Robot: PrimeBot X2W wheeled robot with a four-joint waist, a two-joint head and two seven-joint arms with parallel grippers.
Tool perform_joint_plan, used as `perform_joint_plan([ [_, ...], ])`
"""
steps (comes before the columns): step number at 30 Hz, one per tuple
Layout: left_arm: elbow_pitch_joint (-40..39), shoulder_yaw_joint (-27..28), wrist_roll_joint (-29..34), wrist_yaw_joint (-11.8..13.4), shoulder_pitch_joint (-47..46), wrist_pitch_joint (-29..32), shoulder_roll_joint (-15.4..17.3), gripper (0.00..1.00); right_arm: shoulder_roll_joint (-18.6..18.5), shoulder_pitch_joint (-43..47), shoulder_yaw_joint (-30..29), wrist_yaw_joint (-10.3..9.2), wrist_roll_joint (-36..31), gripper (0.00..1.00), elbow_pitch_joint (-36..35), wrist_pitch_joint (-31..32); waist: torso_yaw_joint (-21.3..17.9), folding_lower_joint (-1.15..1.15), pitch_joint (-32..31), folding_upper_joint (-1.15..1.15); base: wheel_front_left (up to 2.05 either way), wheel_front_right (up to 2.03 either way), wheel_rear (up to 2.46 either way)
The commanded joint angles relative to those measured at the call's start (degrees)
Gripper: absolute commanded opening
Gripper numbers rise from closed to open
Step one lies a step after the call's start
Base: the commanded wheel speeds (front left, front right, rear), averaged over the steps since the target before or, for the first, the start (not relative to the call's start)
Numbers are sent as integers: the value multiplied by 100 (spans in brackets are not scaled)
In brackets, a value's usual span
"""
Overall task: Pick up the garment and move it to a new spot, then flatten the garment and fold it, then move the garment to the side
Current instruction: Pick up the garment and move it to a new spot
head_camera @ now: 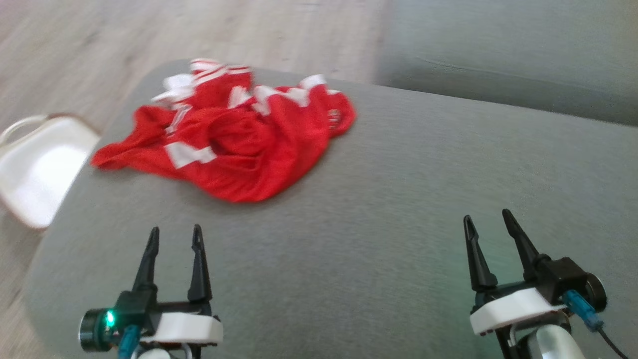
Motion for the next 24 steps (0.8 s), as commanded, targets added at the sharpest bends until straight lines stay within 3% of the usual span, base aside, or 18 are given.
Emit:
perform_joint_plan([
  [1, -219, 264, 44, 38, -172, -55, 33, 100, -50, -234, 160, -4, 33, 100, -163, -62, 576, 0, 53, 0, 0, 0, 0],
  [7, -293, 553, 65, 74, -97, -55, 32, 100, -50, -280, 168, -4, 29, 100, -138, -62, 1067, 0, 122, 0, 0, 0, 0],
  [15, -545, 855, 241, 55, -217, -55, 99, 100, -50, -327, 153, -4, -46, 100, -157, -62, 1100, 0, 275, 0, 0, 0, 0],
  [20, -784, 900, 387, -184, -865, -55, 391, 100, -50, -454, 73, -4, -300, 100, -239, -62, 981, 0, 673, 0, 0, 0, 0],
  [24, -518, 705, 412, -579, -1736, -44, 684, 100, -169, -587, -10, -4, -538, 100, -326, -62, 911, 0, 1113, 0, 0, 0, 0],
])
